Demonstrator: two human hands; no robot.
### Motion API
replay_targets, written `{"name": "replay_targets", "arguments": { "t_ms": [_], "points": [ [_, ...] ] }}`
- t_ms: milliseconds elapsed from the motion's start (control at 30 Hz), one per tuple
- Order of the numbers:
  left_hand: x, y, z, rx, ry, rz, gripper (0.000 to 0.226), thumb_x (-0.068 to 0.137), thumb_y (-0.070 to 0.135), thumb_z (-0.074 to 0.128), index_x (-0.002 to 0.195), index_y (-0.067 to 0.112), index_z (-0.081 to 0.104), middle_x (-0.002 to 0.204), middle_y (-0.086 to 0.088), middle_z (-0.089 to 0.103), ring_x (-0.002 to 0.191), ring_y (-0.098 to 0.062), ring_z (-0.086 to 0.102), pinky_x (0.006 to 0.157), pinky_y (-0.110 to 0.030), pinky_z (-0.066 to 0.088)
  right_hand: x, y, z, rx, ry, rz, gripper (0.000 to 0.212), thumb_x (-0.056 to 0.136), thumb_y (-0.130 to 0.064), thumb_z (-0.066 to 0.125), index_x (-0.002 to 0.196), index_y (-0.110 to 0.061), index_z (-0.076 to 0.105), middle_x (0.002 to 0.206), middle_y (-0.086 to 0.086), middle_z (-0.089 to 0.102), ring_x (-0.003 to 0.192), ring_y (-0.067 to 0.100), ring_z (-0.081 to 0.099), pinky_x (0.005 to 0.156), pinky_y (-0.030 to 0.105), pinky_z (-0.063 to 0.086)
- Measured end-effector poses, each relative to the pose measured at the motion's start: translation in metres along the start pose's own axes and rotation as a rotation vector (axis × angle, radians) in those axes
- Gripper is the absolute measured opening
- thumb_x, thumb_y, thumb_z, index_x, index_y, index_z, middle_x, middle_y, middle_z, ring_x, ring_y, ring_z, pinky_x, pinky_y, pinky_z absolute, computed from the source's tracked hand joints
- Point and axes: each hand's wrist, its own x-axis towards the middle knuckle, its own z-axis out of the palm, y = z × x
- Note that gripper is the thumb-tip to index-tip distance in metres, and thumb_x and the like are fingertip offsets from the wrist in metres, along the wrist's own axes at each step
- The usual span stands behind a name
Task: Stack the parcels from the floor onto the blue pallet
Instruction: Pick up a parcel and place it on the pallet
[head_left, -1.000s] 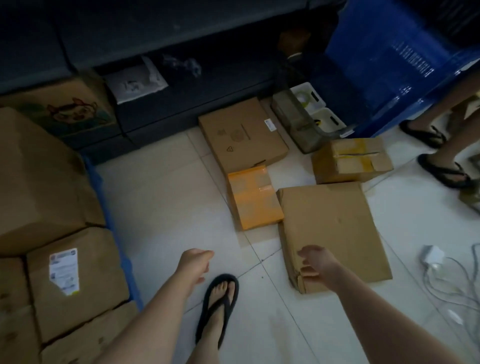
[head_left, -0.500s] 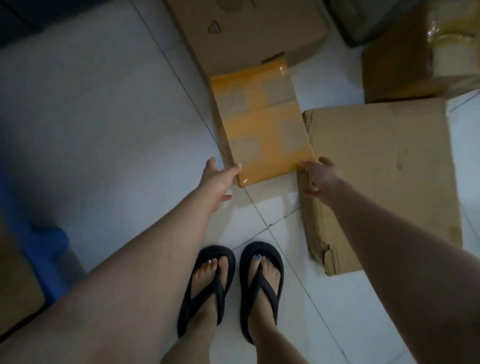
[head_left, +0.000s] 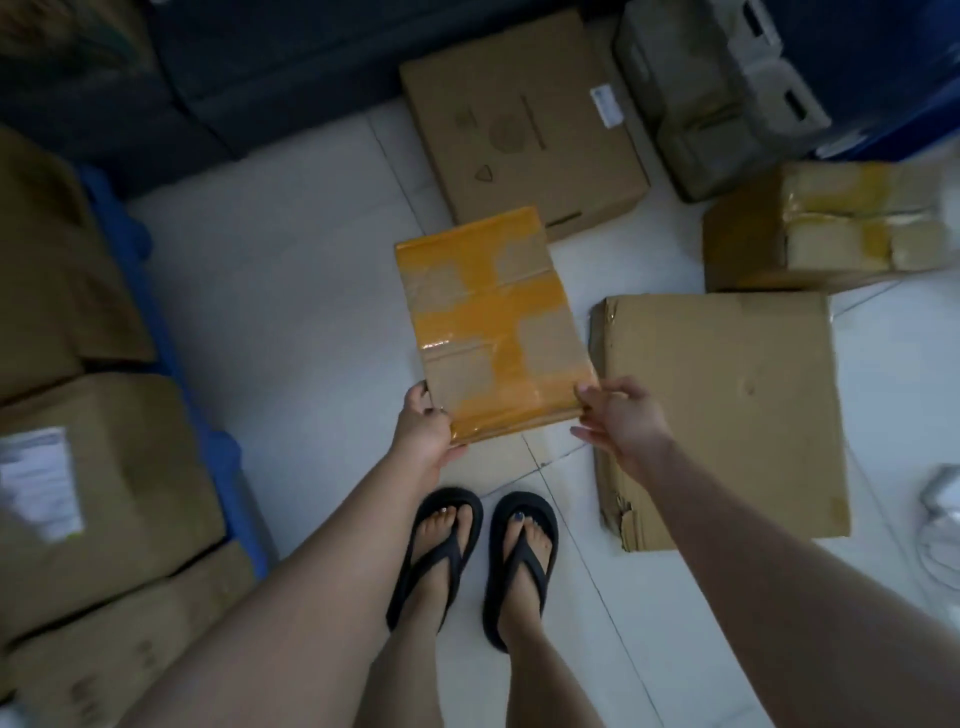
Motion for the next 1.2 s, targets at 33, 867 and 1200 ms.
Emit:
{"name": "replay_targets", "arguments": {
  "t_ms": [33,867,1200],
  "points": [
    [-0.022,0.005,-0.012,-0.046,0.029,0.006,0.047,0.099,0.005,0.036,0.14,0.028,0.032,0.136,-0.002,0.047,0.115,-0.024,0.05,0.087,-0.041,0.048,-0.026,-0.004,0.005,-0.005,-0.017,-0.004,0.023,0.084,-0.015,0.069,0.1,-0.012,0.053,0.089,0.011,0.058,0.083,0.024,0.057,0.058,0.031,0.059],
    [-0.192,-0.062,-0.368,-0.401,0.515,-0.029,0.049,0.099,0.006,0.032,0.14,0.031,0.041,0.121,-0.001,0.057,0.073,-0.011,0.049,0.064,-0.03,0.045,-0.314,0.095,0.251,-0.358,-0.25,0.084,0.016,0.086,-0.004,0.065,0.096,-0.005,0.053,0.072,0.011,0.061,0.063,0.02,0.06,0.058,0.031,0.055],
    [-0.168,-0.068,-0.412,-0.649,0.61,-0.115,0.049,0.09,-0.005,0.046,0.138,-0.003,0.039,0.139,-0.025,0.046,0.097,-0.03,0.056,0.081,-0.035,0.048,-0.309,0.095,0.361,-0.904,-0.525,-0.024,0.016,0.093,-0.009,0.044,0.094,-0.021,0.055,0.101,0.008,0.061,0.088,0.023,0.061,0.073,0.033,0.055]
  ]
}}
